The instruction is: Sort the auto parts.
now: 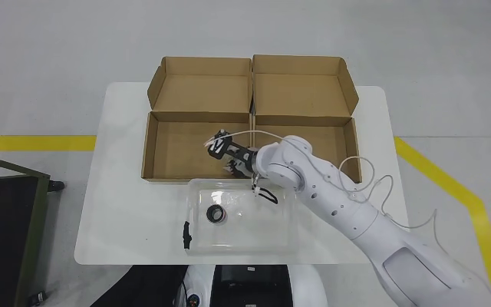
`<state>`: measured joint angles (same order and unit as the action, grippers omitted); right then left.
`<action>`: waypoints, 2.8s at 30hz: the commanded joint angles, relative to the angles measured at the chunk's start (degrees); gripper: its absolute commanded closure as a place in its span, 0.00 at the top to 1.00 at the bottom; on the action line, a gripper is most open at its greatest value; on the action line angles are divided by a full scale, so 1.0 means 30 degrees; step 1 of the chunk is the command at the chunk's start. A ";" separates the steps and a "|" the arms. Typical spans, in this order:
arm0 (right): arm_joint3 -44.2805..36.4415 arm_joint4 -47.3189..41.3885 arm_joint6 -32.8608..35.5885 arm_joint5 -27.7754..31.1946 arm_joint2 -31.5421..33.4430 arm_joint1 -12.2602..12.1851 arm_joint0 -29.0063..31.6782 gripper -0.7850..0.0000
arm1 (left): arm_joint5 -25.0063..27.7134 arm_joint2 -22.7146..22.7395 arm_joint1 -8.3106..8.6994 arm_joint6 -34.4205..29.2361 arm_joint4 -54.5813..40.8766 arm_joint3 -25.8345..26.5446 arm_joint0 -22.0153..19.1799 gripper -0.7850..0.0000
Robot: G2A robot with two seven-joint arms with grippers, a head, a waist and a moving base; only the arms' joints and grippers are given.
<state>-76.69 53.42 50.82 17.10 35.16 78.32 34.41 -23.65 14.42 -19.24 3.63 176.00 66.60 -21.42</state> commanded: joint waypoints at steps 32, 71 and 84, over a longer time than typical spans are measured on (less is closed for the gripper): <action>-1.0601 0.1870 -0.0028 0.4416 0.3125 -0.1518 0.5552 0.47 | 0.0000 0.0000 0.0000 0.0000 0.0000 0.0000 0.0000 1.00; -0.7930 0.8521 -0.5359 0.6524 0.2012 -0.2109 0.8513 0.79 | 0.0000 0.0000 0.0000 0.0000 0.0000 0.0000 0.0000 1.00; -0.6122 0.8636 -0.5986 0.6072 0.0821 -0.1508 0.7536 0.64 | 0.0000 0.0000 0.0000 0.0000 0.0000 0.0000 0.0000 1.00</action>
<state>-95.22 79.35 32.86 35.40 37.74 73.71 57.16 -23.65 14.42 -19.24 3.63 176.00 66.60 -21.42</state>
